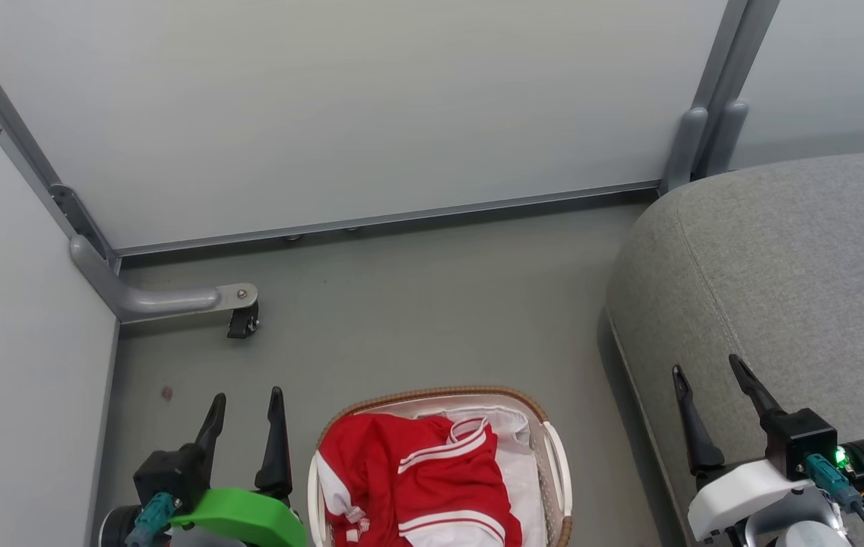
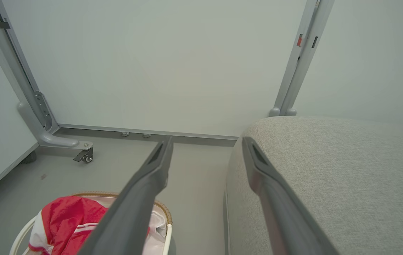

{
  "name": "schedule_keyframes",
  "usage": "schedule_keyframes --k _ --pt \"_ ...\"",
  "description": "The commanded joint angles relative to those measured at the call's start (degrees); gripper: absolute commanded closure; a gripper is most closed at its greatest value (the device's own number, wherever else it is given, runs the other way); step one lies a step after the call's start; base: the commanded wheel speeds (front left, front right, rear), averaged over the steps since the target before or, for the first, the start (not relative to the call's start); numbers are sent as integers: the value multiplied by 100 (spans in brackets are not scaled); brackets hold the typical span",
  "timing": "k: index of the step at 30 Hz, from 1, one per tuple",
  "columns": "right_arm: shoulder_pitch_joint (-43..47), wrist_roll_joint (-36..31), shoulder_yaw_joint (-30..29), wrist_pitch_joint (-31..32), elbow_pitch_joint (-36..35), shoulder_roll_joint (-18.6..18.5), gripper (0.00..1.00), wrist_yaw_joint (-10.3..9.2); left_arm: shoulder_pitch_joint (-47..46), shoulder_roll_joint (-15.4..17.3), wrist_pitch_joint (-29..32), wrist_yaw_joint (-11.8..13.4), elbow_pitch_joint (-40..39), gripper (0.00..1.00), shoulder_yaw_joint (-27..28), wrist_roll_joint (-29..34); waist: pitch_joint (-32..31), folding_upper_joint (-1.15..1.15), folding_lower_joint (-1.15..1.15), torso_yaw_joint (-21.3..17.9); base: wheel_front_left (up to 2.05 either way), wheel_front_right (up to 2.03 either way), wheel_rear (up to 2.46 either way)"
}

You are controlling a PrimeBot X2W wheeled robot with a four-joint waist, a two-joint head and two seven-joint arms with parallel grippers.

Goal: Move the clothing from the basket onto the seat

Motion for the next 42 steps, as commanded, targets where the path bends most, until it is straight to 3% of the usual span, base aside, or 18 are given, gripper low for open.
schedule_keyframes --k 1,24,34,42 --pt "48 -139 5 -60 -3 -33 0 2 13 39 -55 38 17 0 -6 97 1 0 0 0 0 0 0" --pt "-49 -134 -21 -61 -70 -33 0 2 -118 38 -46 2 194 0 -110 19 191 0 0 -15 0 0 0" --pt "-548 -92 9 -61 -244 -31 0 2 -845 37 -45 -116 472 0 -471 347 1325 0 0 -165 0 0 0" --pt "-1174 28 58 -61 -352 -28 0 1 -1920 37 -44 -262 1306 0 -1024 735 2509 0 0 -500 0 0 0"
